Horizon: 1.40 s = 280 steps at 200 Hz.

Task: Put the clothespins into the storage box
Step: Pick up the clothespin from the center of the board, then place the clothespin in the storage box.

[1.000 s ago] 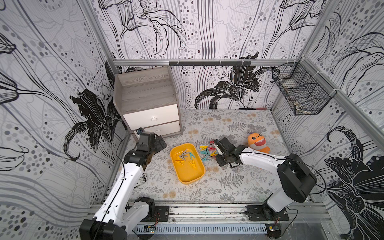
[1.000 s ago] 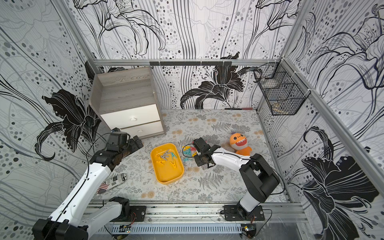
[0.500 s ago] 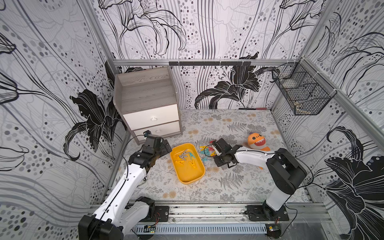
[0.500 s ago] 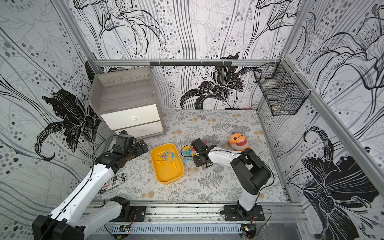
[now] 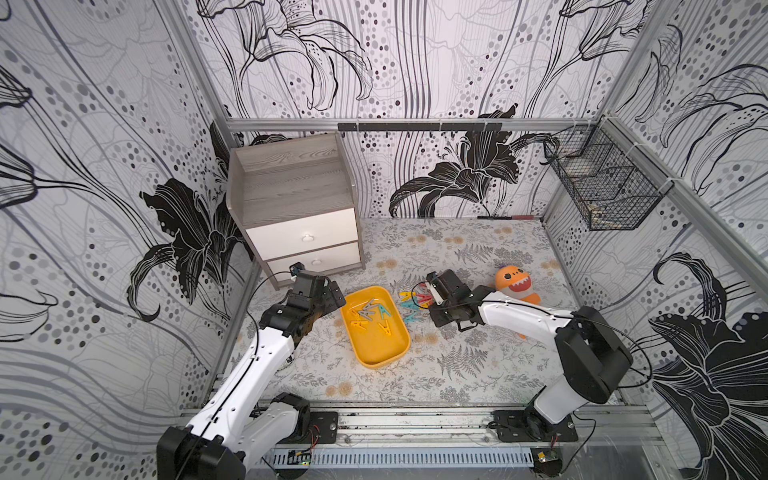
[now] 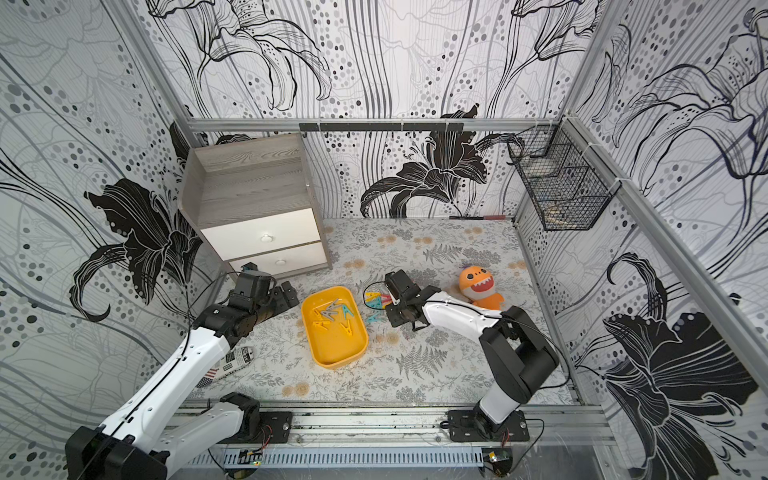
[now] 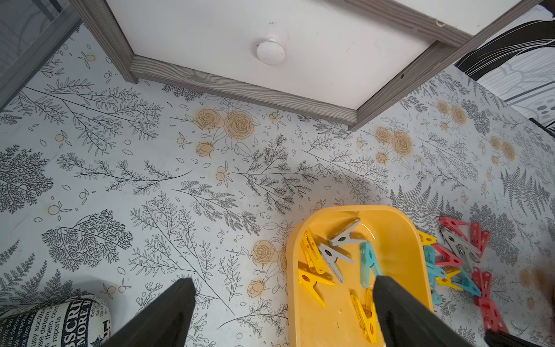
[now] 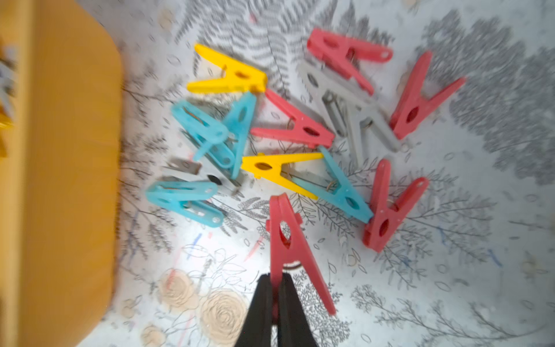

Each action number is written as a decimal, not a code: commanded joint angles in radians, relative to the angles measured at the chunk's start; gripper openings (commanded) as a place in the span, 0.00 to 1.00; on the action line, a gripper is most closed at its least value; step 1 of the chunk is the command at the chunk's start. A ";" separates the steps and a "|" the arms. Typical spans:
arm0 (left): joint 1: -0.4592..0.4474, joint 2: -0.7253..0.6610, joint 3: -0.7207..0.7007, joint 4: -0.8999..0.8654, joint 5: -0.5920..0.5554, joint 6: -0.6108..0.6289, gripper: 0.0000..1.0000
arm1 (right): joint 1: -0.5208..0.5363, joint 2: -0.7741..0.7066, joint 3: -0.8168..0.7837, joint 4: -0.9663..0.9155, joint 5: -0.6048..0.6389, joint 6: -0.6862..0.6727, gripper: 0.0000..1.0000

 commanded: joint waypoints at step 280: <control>0.008 0.028 0.055 0.014 -0.077 -0.048 0.97 | 0.381 0.565 0.527 -0.007 -0.122 0.119 0.07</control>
